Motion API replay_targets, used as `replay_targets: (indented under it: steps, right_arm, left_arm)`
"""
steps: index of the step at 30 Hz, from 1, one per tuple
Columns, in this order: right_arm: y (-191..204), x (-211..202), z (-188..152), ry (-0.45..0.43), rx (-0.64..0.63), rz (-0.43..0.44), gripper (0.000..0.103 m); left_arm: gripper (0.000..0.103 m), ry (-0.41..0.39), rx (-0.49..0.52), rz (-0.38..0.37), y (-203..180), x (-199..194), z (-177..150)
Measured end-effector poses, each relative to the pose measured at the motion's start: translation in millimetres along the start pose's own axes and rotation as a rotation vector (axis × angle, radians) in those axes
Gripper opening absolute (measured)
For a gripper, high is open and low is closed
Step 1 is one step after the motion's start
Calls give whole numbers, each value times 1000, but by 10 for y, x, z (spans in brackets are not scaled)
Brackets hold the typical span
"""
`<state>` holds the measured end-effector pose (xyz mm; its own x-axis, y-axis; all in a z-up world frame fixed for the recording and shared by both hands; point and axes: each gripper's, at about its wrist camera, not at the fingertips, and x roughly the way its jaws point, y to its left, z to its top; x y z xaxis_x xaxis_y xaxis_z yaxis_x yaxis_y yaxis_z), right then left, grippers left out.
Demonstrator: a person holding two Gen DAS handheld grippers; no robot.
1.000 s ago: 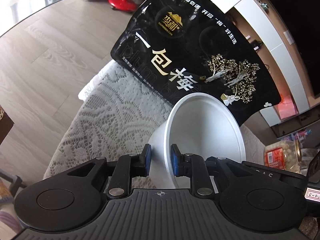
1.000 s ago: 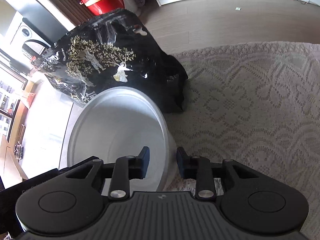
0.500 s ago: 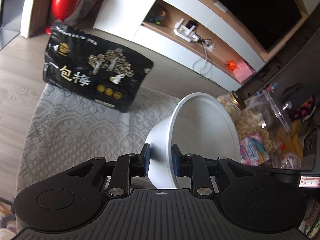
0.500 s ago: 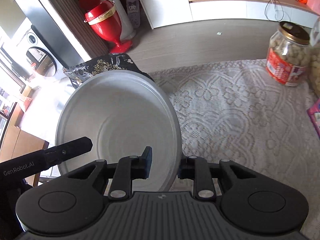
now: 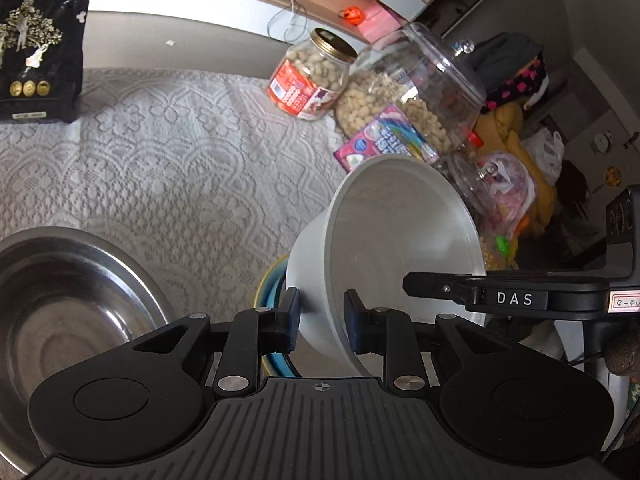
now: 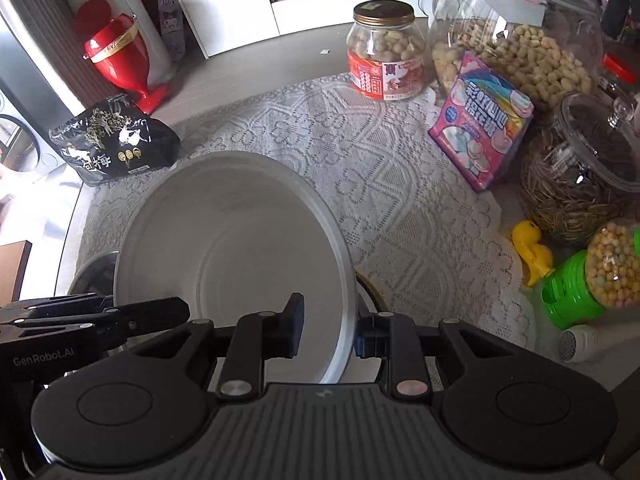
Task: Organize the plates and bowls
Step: 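Carry the orange-labelled white bowl with both tools over the blue bowl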
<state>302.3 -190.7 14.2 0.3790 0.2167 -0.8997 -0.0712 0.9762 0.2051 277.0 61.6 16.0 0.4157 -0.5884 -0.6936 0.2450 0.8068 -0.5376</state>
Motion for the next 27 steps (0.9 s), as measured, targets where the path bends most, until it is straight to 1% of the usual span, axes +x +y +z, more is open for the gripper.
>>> replay_targets:
  steps: [5,11,14,22,27]
  right_arm:
    - [-69,139,-43,39,15,2,24]
    - [-111,303,-105,73,33,1,26]
    - [-152,333,-131,82,51,28,27]
    - [-142,323,-144,78,42,31,27]
    - [-144,296,-151,72,35,31,27]
  left_arm:
    - [25,35,-1,23,8,115,-44]
    - [24,68,31,69,-42,224,-95]
    - [24,77,41,84,-46,262,-129]
    - [24,75,36,75,-18,253,-121]
    - [24,79,56,79,-52,239,-136]
